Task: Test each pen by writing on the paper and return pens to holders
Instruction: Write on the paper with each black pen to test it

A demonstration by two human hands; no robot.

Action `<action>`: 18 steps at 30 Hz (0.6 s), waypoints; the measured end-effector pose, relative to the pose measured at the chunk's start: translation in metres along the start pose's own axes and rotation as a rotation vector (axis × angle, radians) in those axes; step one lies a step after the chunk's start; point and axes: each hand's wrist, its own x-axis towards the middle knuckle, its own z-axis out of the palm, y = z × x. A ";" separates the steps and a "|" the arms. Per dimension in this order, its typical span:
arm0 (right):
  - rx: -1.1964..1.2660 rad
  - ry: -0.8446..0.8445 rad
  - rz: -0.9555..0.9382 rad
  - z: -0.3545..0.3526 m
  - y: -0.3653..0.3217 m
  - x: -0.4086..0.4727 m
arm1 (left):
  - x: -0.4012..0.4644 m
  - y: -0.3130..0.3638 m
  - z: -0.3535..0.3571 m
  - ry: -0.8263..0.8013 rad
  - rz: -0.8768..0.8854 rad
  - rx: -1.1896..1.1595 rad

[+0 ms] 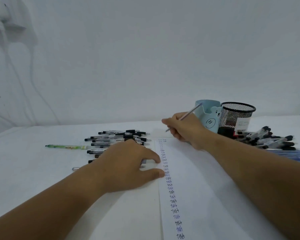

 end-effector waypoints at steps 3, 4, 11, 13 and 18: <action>-0.022 0.014 -0.039 0.002 0.014 0.007 | 0.001 -0.001 0.000 -0.006 -0.007 -0.006; -0.014 -0.007 -0.052 0.002 0.015 0.009 | 0.002 -0.002 0.000 -0.009 -0.009 -0.009; -0.238 -0.037 -0.148 0.004 0.022 0.010 | 0.007 -0.007 0.000 -0.018 0.004 -0.042; -0.265 -0.054 -0.137 0.004 0.023 0.012 | 0.007 -0.008 0.001 -0.002 0.003 -0.052; -0.297 -0.062 -0.130 0.006 0.024 0.014 | 0.006 -0.006 0.001 -0.018 0.013 -0.027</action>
